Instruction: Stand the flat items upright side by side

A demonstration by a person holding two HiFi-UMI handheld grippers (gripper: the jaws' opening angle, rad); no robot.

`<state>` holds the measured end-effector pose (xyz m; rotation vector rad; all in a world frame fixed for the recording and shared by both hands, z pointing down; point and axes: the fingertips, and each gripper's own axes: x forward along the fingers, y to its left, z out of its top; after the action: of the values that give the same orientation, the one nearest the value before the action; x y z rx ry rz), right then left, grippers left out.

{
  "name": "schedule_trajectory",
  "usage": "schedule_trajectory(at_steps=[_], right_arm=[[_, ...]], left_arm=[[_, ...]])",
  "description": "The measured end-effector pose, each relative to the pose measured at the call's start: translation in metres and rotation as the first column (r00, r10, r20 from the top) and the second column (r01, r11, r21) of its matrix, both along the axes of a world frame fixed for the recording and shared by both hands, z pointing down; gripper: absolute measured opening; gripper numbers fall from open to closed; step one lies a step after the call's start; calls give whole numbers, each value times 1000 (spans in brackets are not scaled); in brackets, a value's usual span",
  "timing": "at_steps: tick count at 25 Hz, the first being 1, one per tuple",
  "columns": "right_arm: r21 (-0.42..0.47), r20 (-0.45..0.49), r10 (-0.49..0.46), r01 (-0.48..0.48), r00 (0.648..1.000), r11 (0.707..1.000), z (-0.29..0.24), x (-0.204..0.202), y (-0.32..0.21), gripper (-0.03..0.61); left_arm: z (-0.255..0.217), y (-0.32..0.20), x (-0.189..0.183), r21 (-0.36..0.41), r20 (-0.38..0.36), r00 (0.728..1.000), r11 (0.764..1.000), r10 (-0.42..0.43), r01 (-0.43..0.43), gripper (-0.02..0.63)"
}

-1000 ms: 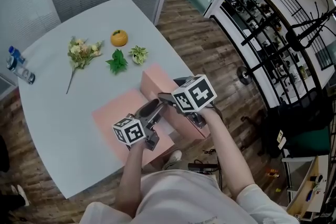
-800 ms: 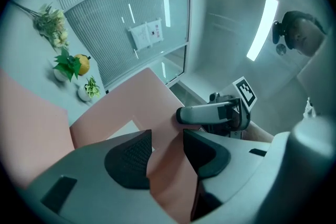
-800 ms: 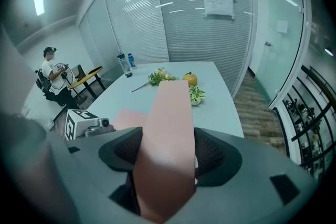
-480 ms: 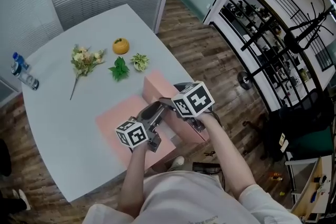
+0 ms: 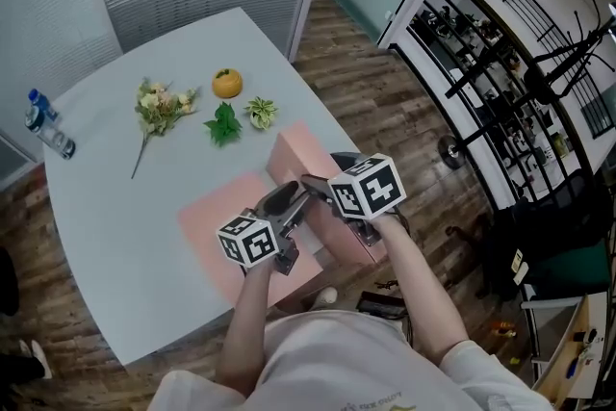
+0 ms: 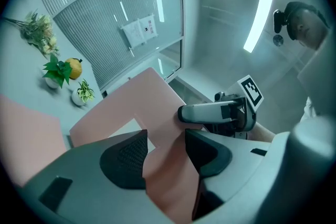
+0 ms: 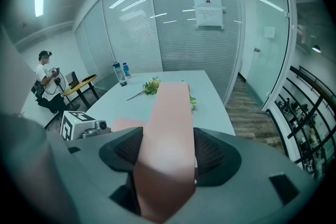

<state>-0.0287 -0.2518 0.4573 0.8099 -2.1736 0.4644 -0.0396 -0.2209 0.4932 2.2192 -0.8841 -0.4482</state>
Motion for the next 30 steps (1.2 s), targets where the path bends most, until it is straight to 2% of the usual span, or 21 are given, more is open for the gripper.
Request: schedule_trajectory(at_steps=[8, 20, 30], right_arm=[[62, 53, -22, 19, 998, 998, -16, -3, 2, 311], [121, 87, -8, -3, 996, 993, -32, -3, 2, 310], [195, 169, 17, -50, 985, 980, -52, -5, -3, 310]], left_arm=[[-8, -2, -3, 3, -83, 997, 1000, 4, -4, 232], [-18, -4, -5, 21, -121, 993, 1000, 7, -4, 238], [-31, -13, -14, 31, -175, 984, 999, -29, 35, 241]])
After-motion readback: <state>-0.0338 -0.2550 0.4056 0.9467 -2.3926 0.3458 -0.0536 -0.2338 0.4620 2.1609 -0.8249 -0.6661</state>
